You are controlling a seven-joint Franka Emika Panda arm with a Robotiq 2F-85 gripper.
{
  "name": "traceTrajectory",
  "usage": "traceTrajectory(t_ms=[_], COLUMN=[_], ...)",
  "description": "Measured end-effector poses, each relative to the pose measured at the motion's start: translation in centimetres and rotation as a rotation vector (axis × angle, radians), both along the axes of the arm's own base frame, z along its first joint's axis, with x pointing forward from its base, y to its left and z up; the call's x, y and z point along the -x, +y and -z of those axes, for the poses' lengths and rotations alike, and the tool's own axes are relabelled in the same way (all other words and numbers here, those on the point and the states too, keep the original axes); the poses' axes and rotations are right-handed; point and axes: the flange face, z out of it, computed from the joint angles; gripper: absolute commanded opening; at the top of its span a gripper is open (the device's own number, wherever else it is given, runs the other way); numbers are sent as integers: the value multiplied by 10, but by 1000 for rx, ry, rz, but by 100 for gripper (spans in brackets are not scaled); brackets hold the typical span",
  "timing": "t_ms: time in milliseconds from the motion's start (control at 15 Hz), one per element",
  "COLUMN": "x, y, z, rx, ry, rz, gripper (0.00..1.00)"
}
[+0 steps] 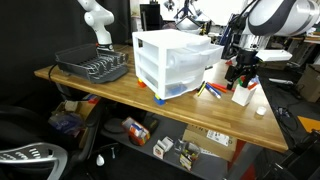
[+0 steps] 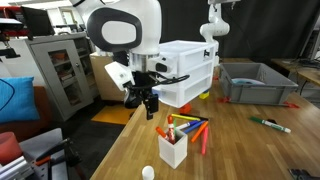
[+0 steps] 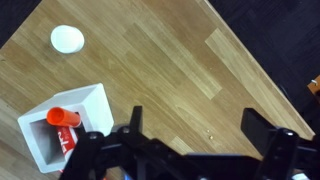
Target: Put the marker inside the stationary holder
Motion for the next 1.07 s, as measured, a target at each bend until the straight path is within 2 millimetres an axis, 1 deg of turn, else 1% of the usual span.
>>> traceTrajectory(t_ms=[267, 467, 667, 867, 1067], x=[-2, -14, -21, -25, -29], y=[4, 16, 23, 19, 15], z=[0, 5, 24, 41, 49], rx=[22, 83, 148, 188, 188], ry=[-7, -61, -80, -86, -117], rz=[-18, -60, -85, -73, -59], gripper=[100, 100, 100, 100, 100])
